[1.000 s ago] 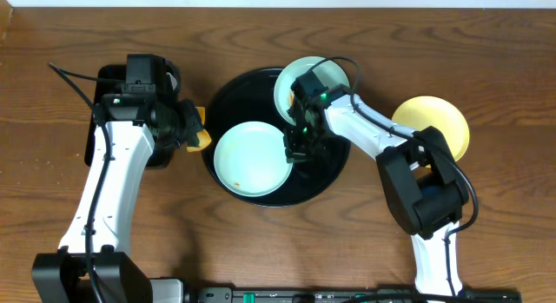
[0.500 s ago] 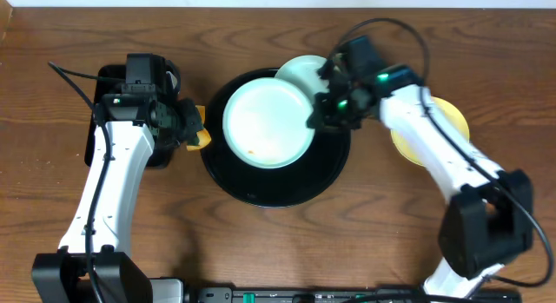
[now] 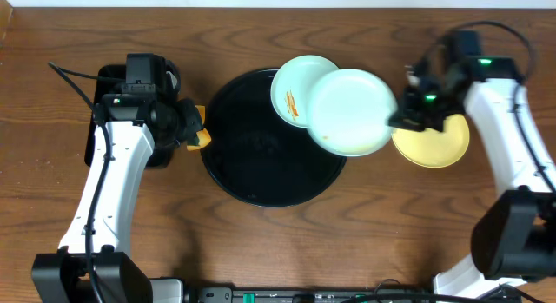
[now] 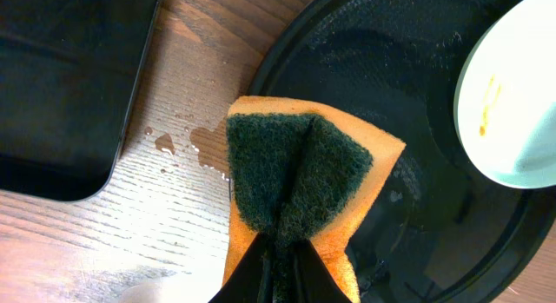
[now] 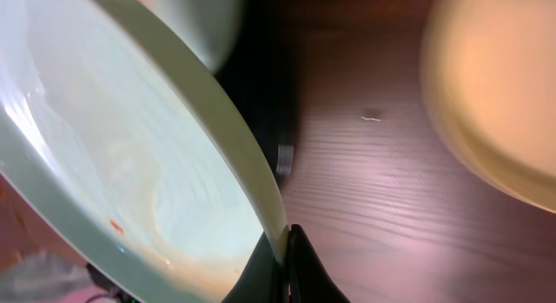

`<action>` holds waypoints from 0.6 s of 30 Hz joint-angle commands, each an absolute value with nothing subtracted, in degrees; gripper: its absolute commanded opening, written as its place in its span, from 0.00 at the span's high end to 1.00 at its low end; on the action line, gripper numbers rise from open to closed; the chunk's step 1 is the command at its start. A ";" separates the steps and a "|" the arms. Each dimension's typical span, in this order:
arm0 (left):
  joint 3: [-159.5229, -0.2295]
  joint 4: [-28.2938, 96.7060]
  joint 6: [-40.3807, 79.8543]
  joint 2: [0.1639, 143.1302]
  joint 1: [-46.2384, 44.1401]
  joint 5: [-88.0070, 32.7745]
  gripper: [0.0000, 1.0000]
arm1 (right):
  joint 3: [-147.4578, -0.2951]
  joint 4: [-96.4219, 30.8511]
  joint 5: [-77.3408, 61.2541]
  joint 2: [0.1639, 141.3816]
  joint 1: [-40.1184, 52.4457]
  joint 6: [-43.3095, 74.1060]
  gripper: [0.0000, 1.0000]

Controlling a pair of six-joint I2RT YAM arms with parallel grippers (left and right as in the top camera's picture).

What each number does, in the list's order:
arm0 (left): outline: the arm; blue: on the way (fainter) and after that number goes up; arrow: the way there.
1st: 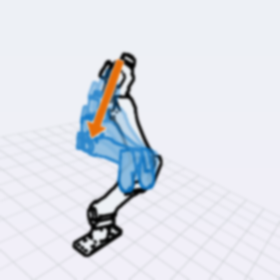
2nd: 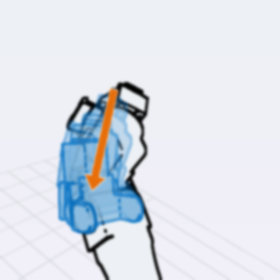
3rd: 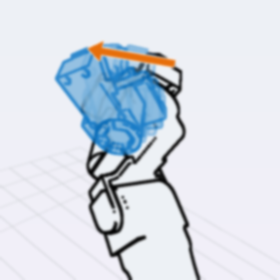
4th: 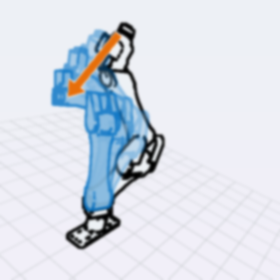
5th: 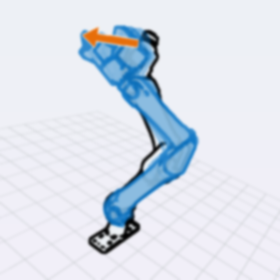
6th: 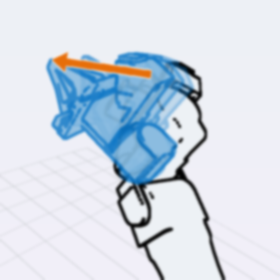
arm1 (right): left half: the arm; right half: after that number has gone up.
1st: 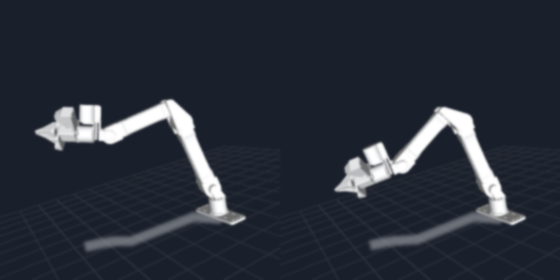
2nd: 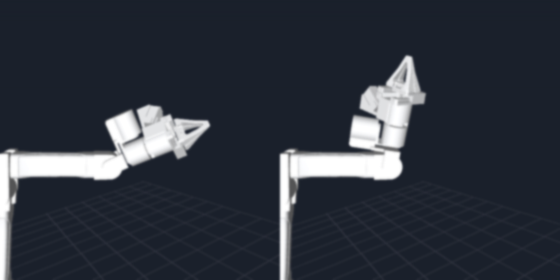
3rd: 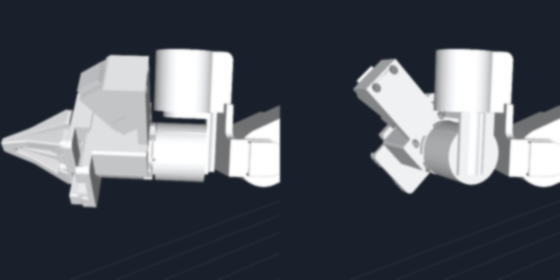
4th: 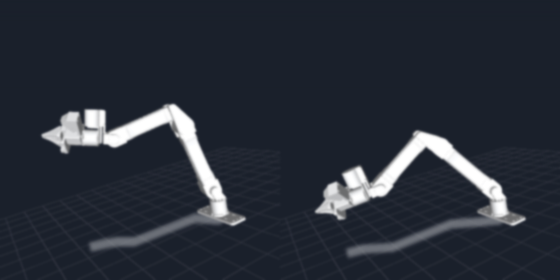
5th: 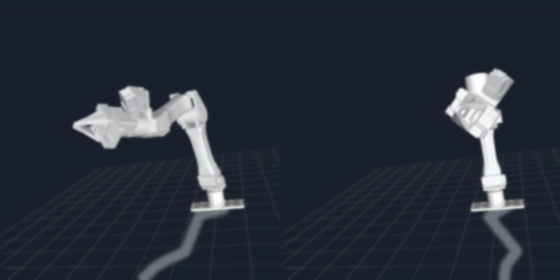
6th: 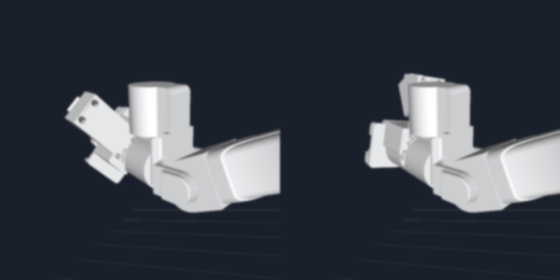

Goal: Clean dirty plates on tray and stack at the side

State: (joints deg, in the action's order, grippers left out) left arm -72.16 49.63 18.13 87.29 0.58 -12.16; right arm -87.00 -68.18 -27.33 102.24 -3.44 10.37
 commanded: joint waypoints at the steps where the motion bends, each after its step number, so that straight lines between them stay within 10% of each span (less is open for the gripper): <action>1: -72.71 49.65 17.63 87.22 0.58 -12.86 0.93 | -85.14 -68.51 -26.35 100.60 -10.02 6.00 0.99; 18: -72.71 49.67 17.65 87.22 0.56 -12.86 0.92 | -74.04 -62.24 -23.31 96.88 -21.87 6.48 0.99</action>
